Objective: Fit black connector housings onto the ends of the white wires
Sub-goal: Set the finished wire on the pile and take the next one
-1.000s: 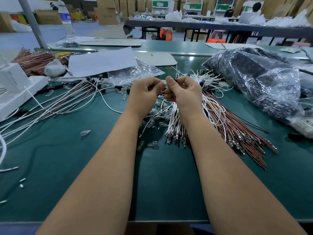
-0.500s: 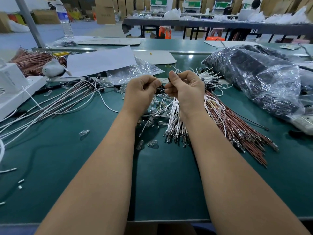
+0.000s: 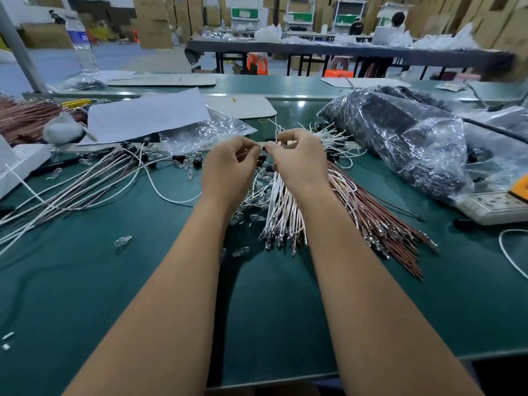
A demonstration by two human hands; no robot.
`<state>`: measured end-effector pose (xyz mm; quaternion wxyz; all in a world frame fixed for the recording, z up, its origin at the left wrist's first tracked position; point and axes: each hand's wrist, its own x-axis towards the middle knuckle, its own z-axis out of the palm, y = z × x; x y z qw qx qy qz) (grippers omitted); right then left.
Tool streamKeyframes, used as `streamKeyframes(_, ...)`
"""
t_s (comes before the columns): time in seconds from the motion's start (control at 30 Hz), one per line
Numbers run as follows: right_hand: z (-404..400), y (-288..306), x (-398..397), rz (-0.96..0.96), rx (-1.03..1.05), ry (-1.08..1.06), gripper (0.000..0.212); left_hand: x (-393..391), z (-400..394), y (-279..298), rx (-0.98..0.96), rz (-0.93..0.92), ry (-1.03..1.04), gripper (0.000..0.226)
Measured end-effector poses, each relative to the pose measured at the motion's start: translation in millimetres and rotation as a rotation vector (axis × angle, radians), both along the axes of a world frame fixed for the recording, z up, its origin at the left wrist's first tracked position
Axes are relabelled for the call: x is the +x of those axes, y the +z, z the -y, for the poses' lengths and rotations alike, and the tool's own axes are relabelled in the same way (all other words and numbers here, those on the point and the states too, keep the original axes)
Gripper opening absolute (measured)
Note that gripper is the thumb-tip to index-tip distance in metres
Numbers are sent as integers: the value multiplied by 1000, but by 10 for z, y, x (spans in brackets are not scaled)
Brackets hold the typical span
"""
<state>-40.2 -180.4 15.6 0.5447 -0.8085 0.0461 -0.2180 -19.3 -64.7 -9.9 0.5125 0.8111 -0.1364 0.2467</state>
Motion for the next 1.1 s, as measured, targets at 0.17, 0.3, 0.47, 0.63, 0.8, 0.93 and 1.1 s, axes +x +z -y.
streamKeyframes(0.17,445,291,-65,65,-273,-194,26,-37,12,-20,134,14,-11,10)
streamKeyframes(0.3,903,258,-134,-203,-517,-318,34,-28,7,-32,146,6,-26,8)
streamKeyframes(0.47,1145,12,-191,-580,-701,-319,31,-24,16,-48,147,10,-82,12)
streamKeyframes(0.63,1159,-58,-179,-521,-681,-343,19,-29,-6,-49,134,8,-116,16)
streamKeyframes(0.8,1175,-19,-190,-455,-665,-413,19,-23,-43,-19,193,41,-88,16)
streamKeyframes(0.93,1176,21,-199,-367,-656,-486,11,-9,-83,-7,202,54,-56,17)
streamKeyframes(1.1,1000,163,-158,-87,-616,-509,11,-10,-110,4,135,53,-57,20)
